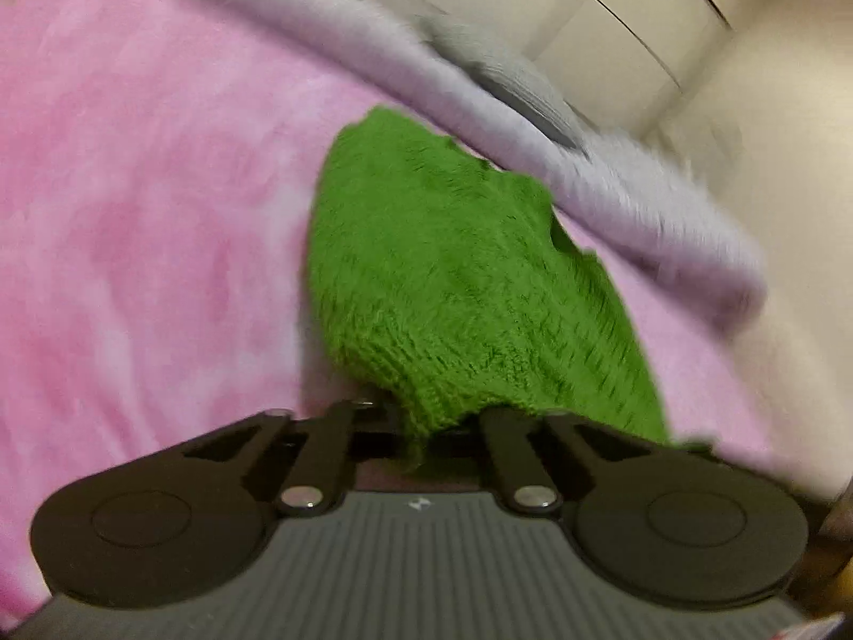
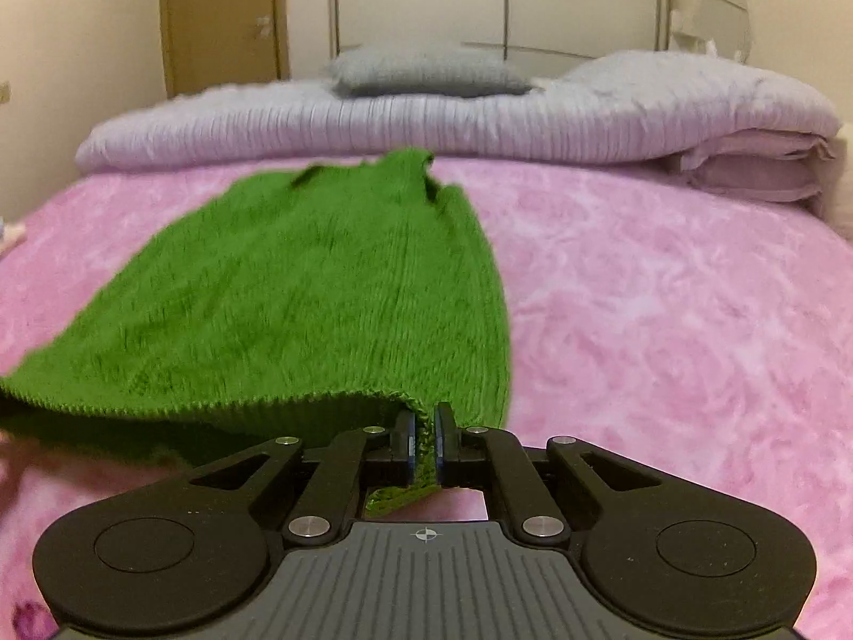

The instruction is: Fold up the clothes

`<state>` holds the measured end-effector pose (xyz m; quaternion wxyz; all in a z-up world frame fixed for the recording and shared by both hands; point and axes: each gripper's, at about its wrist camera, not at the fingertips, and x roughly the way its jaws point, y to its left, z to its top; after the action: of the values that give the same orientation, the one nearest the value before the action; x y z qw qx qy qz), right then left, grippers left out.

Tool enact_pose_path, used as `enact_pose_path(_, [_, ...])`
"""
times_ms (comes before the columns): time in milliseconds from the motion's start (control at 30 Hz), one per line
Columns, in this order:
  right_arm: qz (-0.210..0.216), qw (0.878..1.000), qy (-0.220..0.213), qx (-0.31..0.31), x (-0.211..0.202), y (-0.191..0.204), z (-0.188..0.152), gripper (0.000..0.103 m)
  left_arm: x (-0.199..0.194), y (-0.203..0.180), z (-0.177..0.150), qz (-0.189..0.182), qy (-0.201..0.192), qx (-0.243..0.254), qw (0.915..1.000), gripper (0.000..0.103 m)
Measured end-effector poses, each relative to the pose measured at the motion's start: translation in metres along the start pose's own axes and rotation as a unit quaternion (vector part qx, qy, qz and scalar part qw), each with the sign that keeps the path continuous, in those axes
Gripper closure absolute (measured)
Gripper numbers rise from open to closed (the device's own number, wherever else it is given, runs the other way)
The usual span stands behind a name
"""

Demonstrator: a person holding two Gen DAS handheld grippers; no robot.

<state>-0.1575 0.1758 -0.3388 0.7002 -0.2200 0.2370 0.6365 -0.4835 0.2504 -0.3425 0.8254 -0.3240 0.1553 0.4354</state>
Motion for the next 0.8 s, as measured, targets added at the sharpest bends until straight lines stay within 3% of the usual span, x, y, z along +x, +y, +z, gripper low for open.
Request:
enact_pose_path(100, [-0.018, 0.999, -0.018, -0.033, -0.023, 0.007, 0.008, 0.101, -0.036, -0.021, 0.029, 0.031, -0.017, 0.127, 0.9912, 0.101])
enact_pose_path(167, [-0.016, 0.999, -0.03, -0.027, -0.049, 0.005, 0.019, 0.101, -0.067, -0.033, 0.045, 0.052, -0.028, 0.202, 0.9776, 0.101])
enact_pose_path(233, [0.001, 0.999, -0.041, -0.006, -0.082, 0.001, 0.027, 0.101, -0.098, -0.046, 0.06, 0.072, -0.039, 0.276, 0.9577, 0.101])
enact_pose_path(300, [0.029, 0.998, -0.051, 0.014, -0.118, 0.002, 0.029, 0.101, -0.127, -0.058, 0.07, 0.094, -0.041, 0.349, 0.9314, 0.101])
enact_pose_path(367, [0.042, 0.998, -0.047, 0.021, -0.148, 0.008, 0.024, 0.101, -0.135, -0.065, 0.047, 0.122, 0.018, 0.431, 0.8937, 0.101])
enact_pose_path(400, [0.04, 0.998, -0.035, 0.017, -0.156, 0.013, 0.018, 0.101, -0.129, -0.062, 0.03, 0.129, 0.06, 0.455, 0.8789, 0.101])
enact_pose_path(467, [0.013, 0.999, 0.022, -0.035, -0.149, 0.033, -0.003, 0.101, -0.104, -0.047, -0.008, 0.129, 0.142, 0.468, 0.8625, 0.101])
enact_pose_path(533, [-0.013, 0.993, 0.083, -0.088, -0.124, 0.053, -0.031, 0.101, -0.086, -0.029, -0.046, 0.129, 0.186, 0.471, 0.8529, 0.101])
enact_pose_path(567, [-0.011, 0.99, 0.095, -0.099, -0.117, 0.059, -0.043, 0.101, -0.087, -0.024, -0.055, 0.125, 0.19, 0.459, 0.8592, 0.101])
enact_pose_path(633, [-0.021, 0.99, 0.093, -0.108, -0.12, 0.066, -0.056, 0.101, -0.106, -0.019, -0.056, 0.11, 0.164, 0.41, 0.8906, 0.101])
enact_pose_path(700, [-0.041, 0.991, 0.077, -0.106, -0.132, 0.068, -0.063, 0.101, -0.113, -0.012, -0.057, 0.09, 0.157, 0.374, 0.9096, 0.101])
enact_pose_path(733, [-0.04, 0.99, 0.089, -0.1, -0.132, 0.067, -0.07, 0.101, -0.112, -0.006, -0.059, 0.083, 0.168, 0.364, 0.9121, 0.1])
enact_pose_path(800, [-0.018, 0.985, 0.148, -0.091, -0.122, 0.061, -0.085, 0.1, -0.112, 0.004, -0.064, 0.074, 0.197, 0.361, 0.9085, 0.097])
